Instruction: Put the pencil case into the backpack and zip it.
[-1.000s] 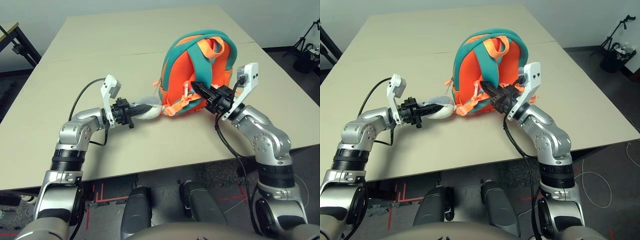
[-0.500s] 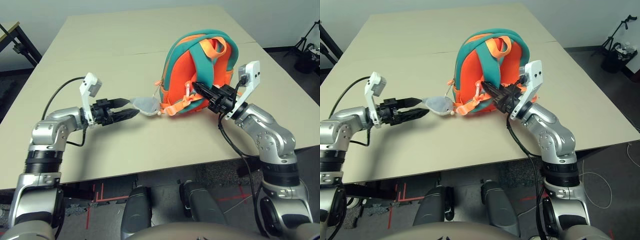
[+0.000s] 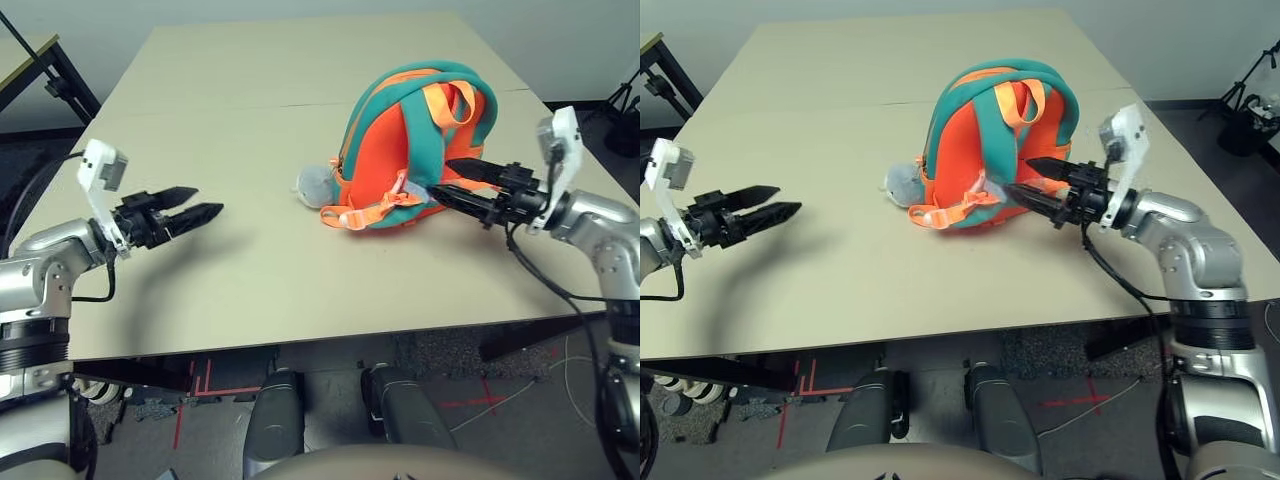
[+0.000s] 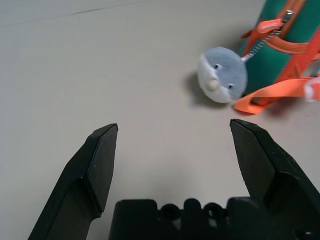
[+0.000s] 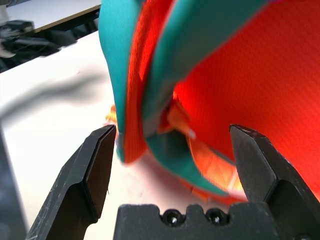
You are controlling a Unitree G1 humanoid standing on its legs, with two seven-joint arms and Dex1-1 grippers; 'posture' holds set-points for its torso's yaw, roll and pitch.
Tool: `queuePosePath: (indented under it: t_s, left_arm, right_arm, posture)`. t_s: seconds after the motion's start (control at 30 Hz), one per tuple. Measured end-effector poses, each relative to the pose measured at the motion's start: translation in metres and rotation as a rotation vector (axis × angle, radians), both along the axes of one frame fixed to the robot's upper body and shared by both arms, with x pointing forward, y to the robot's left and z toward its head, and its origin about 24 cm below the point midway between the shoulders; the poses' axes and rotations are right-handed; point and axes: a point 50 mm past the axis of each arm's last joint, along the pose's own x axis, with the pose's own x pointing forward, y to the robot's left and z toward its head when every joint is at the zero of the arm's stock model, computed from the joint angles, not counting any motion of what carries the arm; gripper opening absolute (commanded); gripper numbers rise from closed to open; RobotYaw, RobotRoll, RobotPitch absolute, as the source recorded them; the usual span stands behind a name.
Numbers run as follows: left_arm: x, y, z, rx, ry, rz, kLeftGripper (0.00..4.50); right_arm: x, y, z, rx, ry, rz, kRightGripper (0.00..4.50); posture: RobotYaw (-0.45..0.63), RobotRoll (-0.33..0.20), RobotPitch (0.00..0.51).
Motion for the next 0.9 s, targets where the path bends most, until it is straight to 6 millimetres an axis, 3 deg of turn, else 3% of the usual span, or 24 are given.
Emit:
queuePosePath:
  t_s: [0.2, 0.43, 0.9]
  left_arm:
    - [-0.006, 0.012, -0.024, 0.061, -0.006, 0.196, 4.50]
    - [-0.005, 0.026, -0.045, 0.106, -0.103, 0.497, 4.50]
    - [0.000, 0.047, -0.061, 0.118, -0.178, 0.821, 4.50]
  right_arm:
    - [0.013, -0.045, -0.015, 0.047, 0.009, -0.266, 4.47]
    - [0.036, -0.076, -0.045, 0.024, -0.054, -0.692, 4.47]
    - [0.039, -0.080, -0.081, -0.014, -0.114, -1.000, 4.47]
  posture:
    - [-0.03, 0.000, 0.085]
    - [-0.01, 0.000, 0.075]
    - [-0.02, 0.000, 0.066]
